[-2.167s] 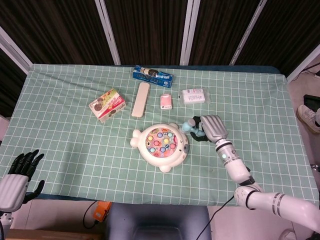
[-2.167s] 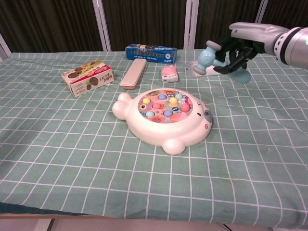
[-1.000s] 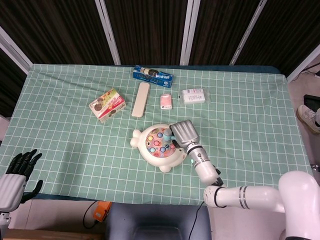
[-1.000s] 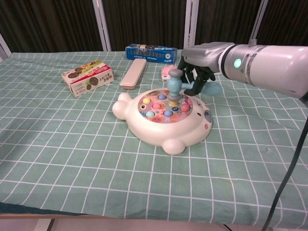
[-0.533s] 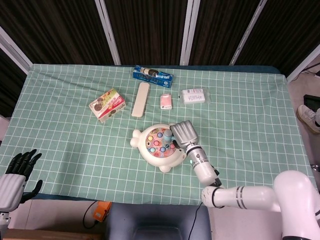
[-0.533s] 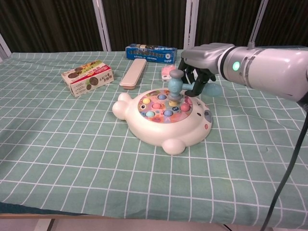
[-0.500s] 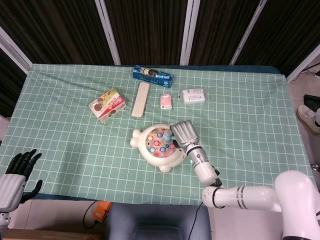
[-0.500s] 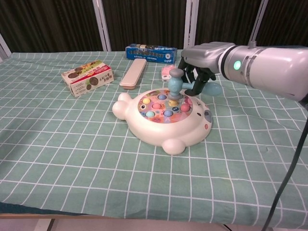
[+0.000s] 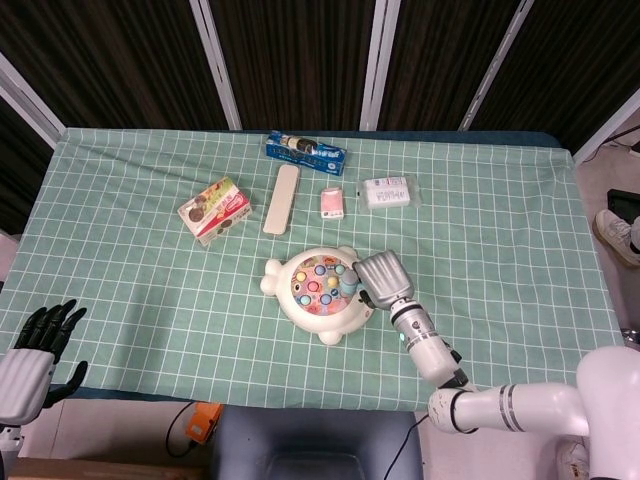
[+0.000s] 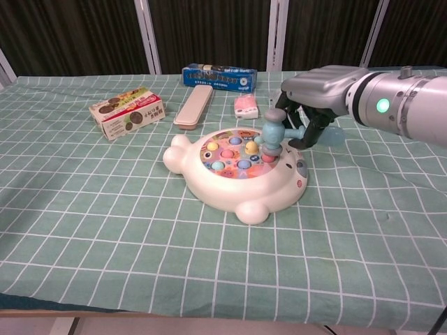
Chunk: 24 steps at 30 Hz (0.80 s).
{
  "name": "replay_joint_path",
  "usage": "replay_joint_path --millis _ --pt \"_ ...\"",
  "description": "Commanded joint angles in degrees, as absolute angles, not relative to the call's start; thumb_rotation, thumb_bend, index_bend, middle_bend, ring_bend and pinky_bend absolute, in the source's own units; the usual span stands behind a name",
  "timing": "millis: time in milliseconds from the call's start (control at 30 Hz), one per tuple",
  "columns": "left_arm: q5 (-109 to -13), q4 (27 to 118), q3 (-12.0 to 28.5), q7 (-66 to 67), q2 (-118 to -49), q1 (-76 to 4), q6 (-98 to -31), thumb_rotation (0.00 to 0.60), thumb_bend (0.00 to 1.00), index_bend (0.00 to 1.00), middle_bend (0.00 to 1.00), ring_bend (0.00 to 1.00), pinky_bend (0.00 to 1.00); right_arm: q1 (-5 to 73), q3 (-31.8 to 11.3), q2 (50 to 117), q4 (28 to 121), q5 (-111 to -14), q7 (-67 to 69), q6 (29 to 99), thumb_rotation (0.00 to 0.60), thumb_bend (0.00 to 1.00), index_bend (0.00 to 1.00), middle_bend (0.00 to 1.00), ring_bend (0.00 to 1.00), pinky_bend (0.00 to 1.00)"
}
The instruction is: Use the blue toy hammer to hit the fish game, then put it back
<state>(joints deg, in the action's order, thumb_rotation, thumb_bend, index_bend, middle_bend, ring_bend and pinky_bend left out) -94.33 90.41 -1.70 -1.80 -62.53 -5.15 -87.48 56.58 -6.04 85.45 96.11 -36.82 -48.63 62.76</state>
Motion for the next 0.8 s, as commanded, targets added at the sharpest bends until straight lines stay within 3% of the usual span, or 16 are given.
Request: replay_joint_path --millis 33,300,500,633,800 --pt "-94.33 90.35 -1.74 -1.79 -62.54 -5.19 -87.37 0.6 0.41 0.0 0.0 0.0 0.06 56.78 -5.67 86.11 95.32 -36.36 -49.51 62.5 0.6 0.53 0.99 0.7 0.75 0.76" --pt "-94.35 90.12 -1.73 -2.11 -62.48 -5.15 -87.49 0.6 0.41 0.0 0.0 0.0 0.06 56.18 -6.01 85.55 95.69 -36.69 -49.27 63.62 0.6 0.53 0.99 0.7 0.75 0.76" --pt "-94.5 90.09 -1.77 -1.69 -62.56 -5.01 -87.73 0.6 0.41 0.0 0.0 0.0 0.06 51.58 -4.82 81.79 95.8 -45.86 -41.89 66.85 0.6 0.53 0.99 0.7 0.75 0.76" --pt "-94.25 90.18 -1.76 -0.82 -62.81 -5.02 -87.43 0.6 0.41 0.0 0.0 0.0 0.06 47.05 -1.52 80.53 89.84 -55.1 -33.98 68.26 0.6 0.53 0.98 0.7 0.75 0.75" --pt "-93.79 90.61 -1.58 0.92 -63.34 -4.91 -87.35 0.6 0.41 0.0 0.0 0.0 0.06 41.35 0.91 81.81 75.81 -62.29 -20.78 68.42 0.6 0.53 0.97 0.7 0.75 0.75"
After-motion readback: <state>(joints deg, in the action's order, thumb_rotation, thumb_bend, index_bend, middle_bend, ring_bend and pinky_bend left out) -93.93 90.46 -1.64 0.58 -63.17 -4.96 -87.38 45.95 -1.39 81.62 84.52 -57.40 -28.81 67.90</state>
